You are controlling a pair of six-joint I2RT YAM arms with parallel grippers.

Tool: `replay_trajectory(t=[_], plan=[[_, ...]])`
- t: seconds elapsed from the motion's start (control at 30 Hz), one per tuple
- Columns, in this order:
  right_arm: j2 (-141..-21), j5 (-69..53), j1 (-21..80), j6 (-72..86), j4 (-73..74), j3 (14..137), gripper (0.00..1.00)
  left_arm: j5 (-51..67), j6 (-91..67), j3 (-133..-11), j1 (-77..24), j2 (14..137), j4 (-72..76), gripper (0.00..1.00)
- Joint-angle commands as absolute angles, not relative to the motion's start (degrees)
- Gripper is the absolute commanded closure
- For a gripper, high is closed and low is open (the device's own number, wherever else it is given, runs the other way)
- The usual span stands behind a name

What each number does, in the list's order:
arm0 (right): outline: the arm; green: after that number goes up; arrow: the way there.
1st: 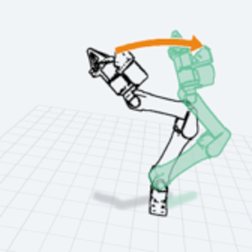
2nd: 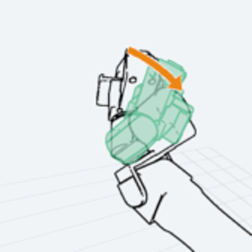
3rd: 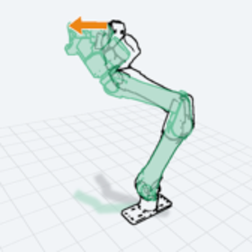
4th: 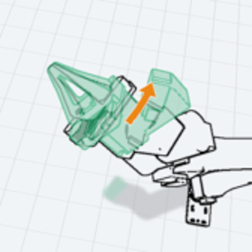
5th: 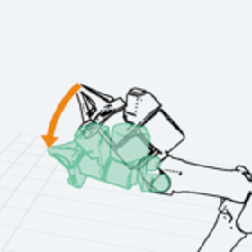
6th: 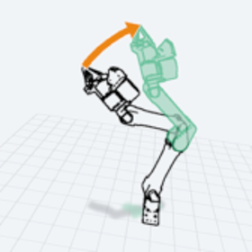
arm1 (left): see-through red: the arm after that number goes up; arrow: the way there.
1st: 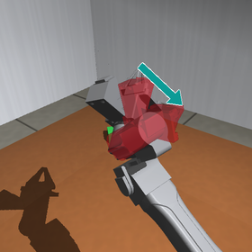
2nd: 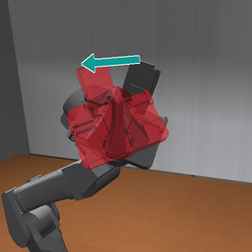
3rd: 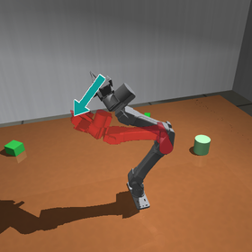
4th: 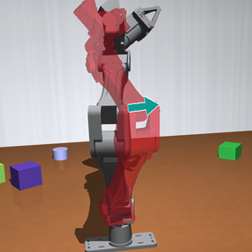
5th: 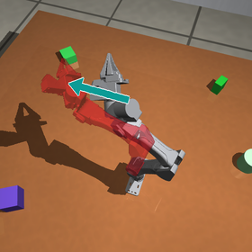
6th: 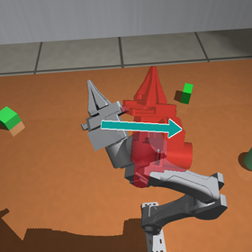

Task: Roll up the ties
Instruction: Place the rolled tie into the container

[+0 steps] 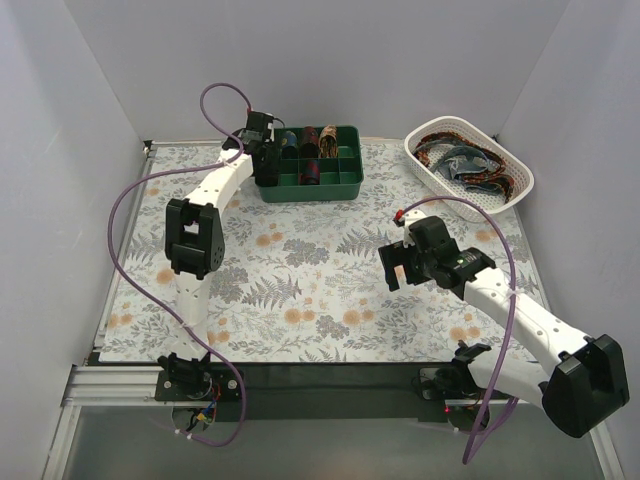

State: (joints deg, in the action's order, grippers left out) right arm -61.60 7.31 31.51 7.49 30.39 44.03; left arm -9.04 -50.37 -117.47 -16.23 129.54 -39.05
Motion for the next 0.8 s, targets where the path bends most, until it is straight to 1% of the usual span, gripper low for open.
replay_trajectory(t=[0.0,0.23,0.33,0.47,0.6,0.63,0.7,0.73,0.77], plan=[[-62.14,6.94,31.20,7.38,30.67,44.03,0.02,-9.67,-50.97,-119.00,-16.61,129.81,-41.74,0.98],[-63.19,6.50,31.29,7.29,30.59,44.21,0.02,-12.48,-51.42,-119.71,-16.61,130.95,-43.24,0.97],[-63.63,6.42,31.29,7.21,30.59,44.30,0.02,-11.60,-51.15,-121.20,-16.61,132.27,-44.47,0.95],[-63.90,6.33,31.29,7.12,30.67,44.30,0.02,-10.46,-50.72,-123.22,-16.61,134.20,-46.49,0.89],[-63.98,6.15,31.29,7.12,30.59,43.95,0.02,-10.98,-50.71,-124.28,-16.61,135.00,-47.20,0.78],[-63.98,5.98,31.29,7.21,30.67,43.95,0.02,-11.25,-50.71,-124.45,-16.61,134.91,-47.20,0.73],[-63.98,5.98,31.29,7.21,30.67,43.86,0.02,-11.78,-50.45,-124.45,-16.61,134.30,-47.02,0.69],[-63.98,5.89,31.29,7.21,30.67,43.86,0.02,-11.95,-50.28,-124.45,-16.61,133.95,-47.02,0.64],[-63.98,5.80,31.29,7.21,30.59,43.94,0.02,-12.39,-50.01,-124.71,-16.61,133.77,-46.93,0.62]])
